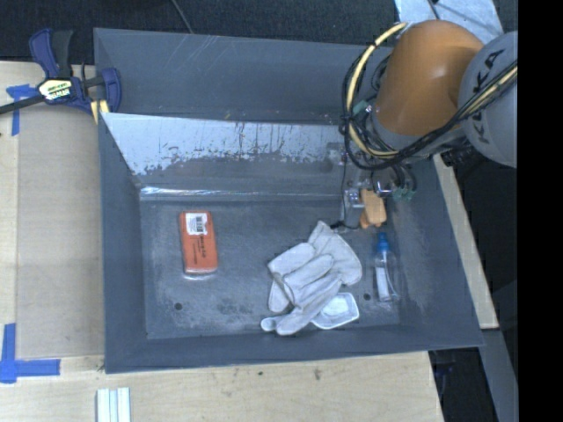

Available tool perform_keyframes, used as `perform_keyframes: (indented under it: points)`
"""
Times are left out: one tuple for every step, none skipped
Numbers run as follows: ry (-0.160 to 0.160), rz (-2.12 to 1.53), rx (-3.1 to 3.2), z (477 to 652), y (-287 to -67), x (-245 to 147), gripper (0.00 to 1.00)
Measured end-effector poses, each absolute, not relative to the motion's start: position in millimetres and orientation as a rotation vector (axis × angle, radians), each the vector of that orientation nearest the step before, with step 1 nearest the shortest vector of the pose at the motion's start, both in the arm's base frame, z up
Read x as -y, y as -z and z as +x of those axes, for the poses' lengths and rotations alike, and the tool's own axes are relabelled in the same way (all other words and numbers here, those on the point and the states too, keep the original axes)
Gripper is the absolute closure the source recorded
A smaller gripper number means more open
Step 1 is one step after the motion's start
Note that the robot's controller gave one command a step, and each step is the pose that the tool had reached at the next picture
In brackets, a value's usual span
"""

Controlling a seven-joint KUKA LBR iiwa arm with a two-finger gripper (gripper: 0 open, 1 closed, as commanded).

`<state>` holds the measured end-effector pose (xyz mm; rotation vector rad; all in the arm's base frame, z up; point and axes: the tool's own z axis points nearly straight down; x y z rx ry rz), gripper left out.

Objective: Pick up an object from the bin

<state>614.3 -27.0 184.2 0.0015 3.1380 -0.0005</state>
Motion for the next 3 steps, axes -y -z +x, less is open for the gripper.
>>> perform_keyframes:
  points:
    - [0.002, -0.068, -3.131, 599.0, -133.2, 24.5, 0.00]
    - [0.000, -0.297, -3.127, 579.1, -94.6, 24.9, 0.00]
    - [0.002, -0.349, -3.117, 578.9, -72.4, 21.3, 1.00]
